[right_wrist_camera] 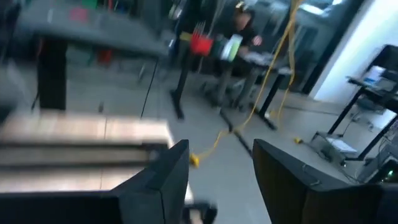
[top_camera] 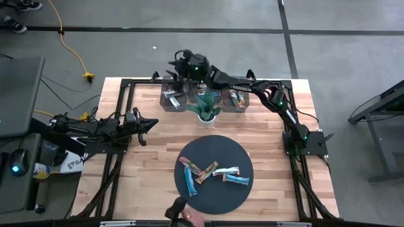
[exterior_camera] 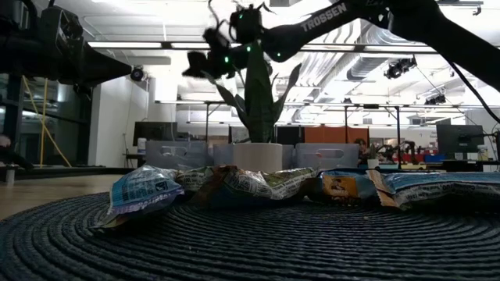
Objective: Pick and place Granola Bars by type
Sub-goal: Put the blue granola bar into the left black bin
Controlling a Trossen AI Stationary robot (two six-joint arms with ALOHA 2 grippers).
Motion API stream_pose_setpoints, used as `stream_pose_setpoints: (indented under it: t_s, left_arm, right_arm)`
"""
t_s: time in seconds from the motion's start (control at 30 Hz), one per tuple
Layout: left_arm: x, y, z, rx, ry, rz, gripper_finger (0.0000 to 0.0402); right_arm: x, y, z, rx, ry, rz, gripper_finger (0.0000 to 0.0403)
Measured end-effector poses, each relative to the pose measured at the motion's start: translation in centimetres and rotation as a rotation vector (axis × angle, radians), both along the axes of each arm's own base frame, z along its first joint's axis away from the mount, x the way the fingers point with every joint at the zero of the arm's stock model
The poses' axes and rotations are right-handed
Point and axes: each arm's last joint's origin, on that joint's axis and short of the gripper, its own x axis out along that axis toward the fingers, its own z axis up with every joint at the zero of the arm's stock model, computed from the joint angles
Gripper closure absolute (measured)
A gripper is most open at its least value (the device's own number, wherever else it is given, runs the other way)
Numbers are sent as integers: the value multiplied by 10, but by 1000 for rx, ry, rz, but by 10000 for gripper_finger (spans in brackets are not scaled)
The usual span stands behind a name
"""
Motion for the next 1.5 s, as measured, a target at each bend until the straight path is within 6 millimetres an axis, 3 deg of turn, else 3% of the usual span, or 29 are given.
stream_pose_setpoints:
  t_s: [0.27,0.4,0.63,0.77,0.87,1.03,1.13,1.33,1.5]
  left_arm:
    - [0,0,0,0,0,0,400]
    - [0,0,0,0,0,0,400]
    - [0,0,0,0,0,0,400]
    - [0,0,0,0,-1,1,400]
    - [0,0,0,0,0,0,400]
    - [0,0,0,0,-1,1,400]
    - [0,0,0,0,0,0,400]
    - [0,0,0,0,-1,0,400]
    - [0,0,0,0,0,0,400]
  right_arm:
    - [-9,6,55,73,-218,5,237]
    - [-14,15,81,187,-321,97,239]
    - [-26,33,128,563,-411,525,240]
    - [-32,53,150,710,-327,810,243]
    - [-34,79,162,804,-195,1039,246]
    - [-31,133,166,952,84,1332,245]
    - [-26,165,163,1024,216,1415,247]
    - [-15,222,143,1122,358,1412,251]
    - [-8,260,108,1220,487,1232,251]
